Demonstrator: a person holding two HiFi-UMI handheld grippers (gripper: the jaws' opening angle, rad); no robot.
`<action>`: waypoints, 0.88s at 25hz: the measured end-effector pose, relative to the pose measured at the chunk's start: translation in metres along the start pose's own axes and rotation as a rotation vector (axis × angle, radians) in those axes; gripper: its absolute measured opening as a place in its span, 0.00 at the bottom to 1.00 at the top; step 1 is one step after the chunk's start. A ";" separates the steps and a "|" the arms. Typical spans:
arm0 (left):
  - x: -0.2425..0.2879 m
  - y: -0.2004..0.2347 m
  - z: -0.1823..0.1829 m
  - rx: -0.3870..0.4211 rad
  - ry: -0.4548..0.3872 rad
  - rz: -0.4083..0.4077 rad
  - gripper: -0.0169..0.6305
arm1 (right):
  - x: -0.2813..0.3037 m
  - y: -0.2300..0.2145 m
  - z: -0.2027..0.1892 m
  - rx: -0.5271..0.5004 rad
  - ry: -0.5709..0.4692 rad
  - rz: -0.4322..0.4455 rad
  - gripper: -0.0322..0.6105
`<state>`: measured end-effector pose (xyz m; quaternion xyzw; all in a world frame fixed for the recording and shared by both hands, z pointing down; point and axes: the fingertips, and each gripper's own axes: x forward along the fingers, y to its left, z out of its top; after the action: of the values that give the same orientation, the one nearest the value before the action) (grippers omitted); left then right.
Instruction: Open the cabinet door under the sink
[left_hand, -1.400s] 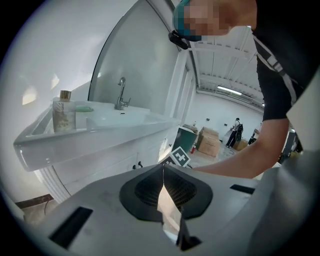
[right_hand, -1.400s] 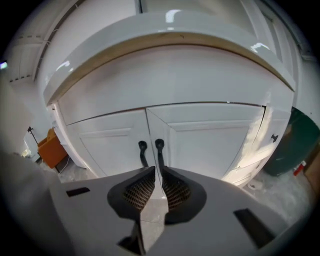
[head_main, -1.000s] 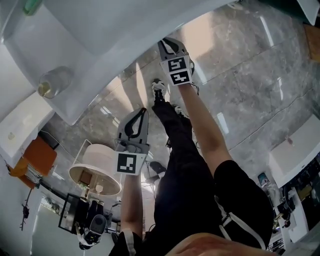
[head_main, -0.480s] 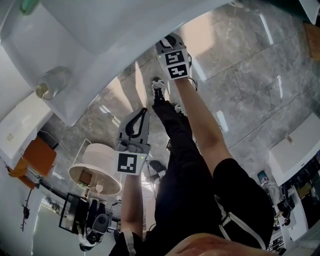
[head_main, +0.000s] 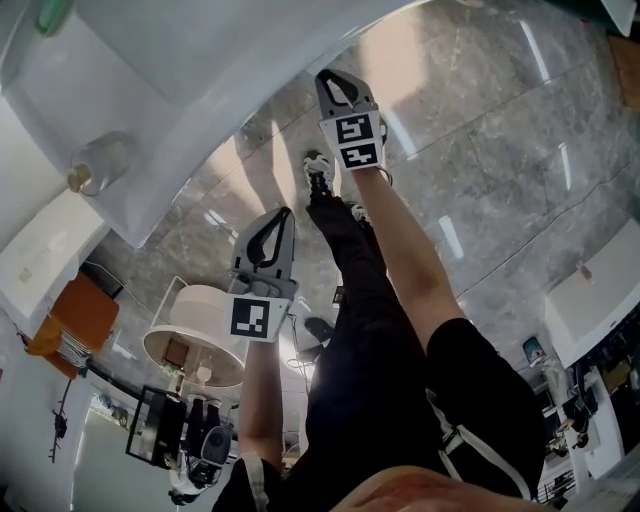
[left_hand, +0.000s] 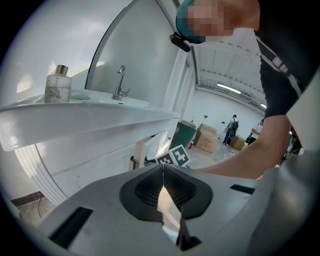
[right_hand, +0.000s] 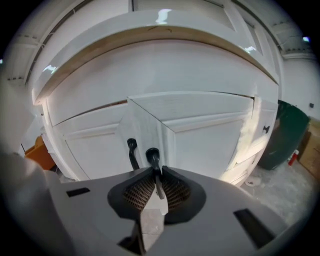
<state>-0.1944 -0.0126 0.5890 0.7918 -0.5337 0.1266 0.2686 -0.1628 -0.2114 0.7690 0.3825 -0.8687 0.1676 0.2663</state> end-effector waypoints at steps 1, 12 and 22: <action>0.001 -0.001 0.000 0.002 0.000 -0.003 0.05 | -0.007 -0.002 -0.005 0.001 -0.002 -0.013 0.20; 0.018 -0.041 0.007 0.055 0.022 -0.069 0.05 | -0.063 -0.036 -0.040 0.065 0.012 -0.092 0.21; 0.031 -0.068 0.006 0.089 0.025 -0.104 0.05 | -0.106 -0.078 -0.073 0.139 0.032 -0.148 0.21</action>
<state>-0.1202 -0.0205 0.5792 0.8280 -0.4820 0.1461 0.2462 -0.0194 -0.1655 0.7721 0.4605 -0.8200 0.2137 0.2645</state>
